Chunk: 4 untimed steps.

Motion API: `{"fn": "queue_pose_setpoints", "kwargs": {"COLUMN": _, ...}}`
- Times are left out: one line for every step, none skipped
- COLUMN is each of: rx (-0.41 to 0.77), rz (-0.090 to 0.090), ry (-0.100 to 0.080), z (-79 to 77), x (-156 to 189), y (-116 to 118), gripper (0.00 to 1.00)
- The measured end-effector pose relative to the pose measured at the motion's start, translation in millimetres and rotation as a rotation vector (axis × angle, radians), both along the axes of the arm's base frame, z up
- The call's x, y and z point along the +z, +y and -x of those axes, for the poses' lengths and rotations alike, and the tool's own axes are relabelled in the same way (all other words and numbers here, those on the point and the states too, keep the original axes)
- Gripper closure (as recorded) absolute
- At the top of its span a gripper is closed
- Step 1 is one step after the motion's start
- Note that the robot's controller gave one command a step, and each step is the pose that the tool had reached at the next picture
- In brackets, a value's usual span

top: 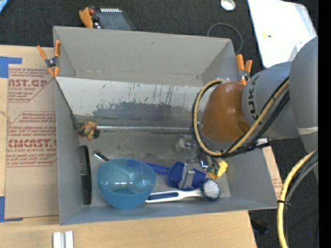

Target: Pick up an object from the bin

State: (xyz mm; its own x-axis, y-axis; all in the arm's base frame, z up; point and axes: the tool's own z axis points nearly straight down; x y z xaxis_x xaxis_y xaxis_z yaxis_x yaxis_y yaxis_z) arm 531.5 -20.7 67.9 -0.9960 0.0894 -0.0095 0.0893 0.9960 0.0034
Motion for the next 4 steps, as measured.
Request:
{"fn": "queue_pose_setpoints", "kwargs": {"rx": -0.046, "rz": -0.002, "ry": 0.0, "z": 16.4, "x": 3, "y": 11, "gripper": 1.0}}
{"fn": "queue_pose_setpoints", "kwargs": {"rx": -0.046, "rz": -0.002, "ry": 0.0, "z": 16.4, "x": 3, "y": 11, "gripper": 1.0}}
{"fn": "queue_pose_setpoints", "kwargs": {"rx": -0.045, "rz": -0.002, "ry": 0.002, "z": 17.0, "x": 8, "y": 11, "gripper": 1.0}}
{"fn": "queue_pose_setpoints", "kwargs": {"rx": -0.045, "rz": -0.003, "ry": 0.001, "z": 16.8, "x": 16, "y": 11, "gripper": 1.0}}
